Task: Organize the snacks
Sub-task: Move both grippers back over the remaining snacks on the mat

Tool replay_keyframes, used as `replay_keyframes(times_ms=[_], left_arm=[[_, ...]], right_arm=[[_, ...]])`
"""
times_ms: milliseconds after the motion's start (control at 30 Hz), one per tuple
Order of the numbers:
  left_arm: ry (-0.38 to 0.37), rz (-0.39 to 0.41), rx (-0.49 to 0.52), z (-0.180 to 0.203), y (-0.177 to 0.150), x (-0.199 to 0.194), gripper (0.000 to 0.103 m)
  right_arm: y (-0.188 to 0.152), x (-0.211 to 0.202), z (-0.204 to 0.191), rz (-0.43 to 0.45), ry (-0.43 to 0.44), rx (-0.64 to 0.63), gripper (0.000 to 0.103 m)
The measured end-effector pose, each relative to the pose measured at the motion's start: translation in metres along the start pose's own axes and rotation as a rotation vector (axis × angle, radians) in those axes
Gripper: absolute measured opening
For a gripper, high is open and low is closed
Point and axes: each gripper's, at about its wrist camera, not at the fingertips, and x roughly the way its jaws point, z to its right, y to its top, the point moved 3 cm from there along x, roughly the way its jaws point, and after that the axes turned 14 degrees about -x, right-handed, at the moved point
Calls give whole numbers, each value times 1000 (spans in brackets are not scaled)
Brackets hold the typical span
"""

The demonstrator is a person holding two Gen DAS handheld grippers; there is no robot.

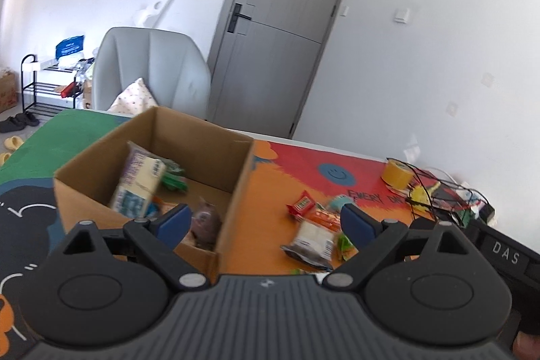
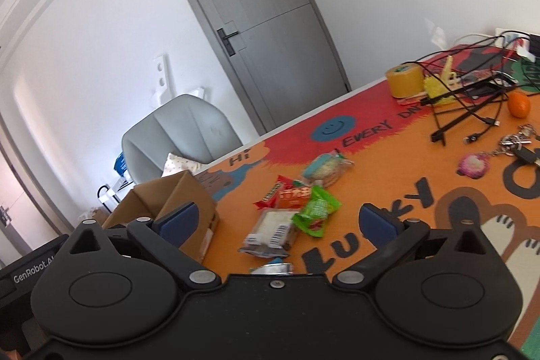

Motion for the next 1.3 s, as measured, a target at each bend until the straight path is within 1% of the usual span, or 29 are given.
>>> replay_keyframes(times_ms=[300,433,633,967,1100,1200,1300], left_arm=[[-23,-34,27,24,-24,17,94],[-23,-50,51,34,-34,23,95],[-11,-76,59,41,-46,34,94],[28,-138,29,37,-61,60,94],[44,-164,20,35,-66,70,94],[53,-175,16,32,-70,77,93],[61,-187,12,31,-74,84,93]], right_arm=[[-9,-3,24,-13,-10,18,103],[-14,-2,35,-25,-14,35,103],[-21,1,46,-37,-18,49,103],[-31,8,56,-66,-35,49,103],[-35,14,59,-86,-71,50,103],[-38,18,62,-96,-62,61,102],[-41,22,60,-106,-62,46,102]])
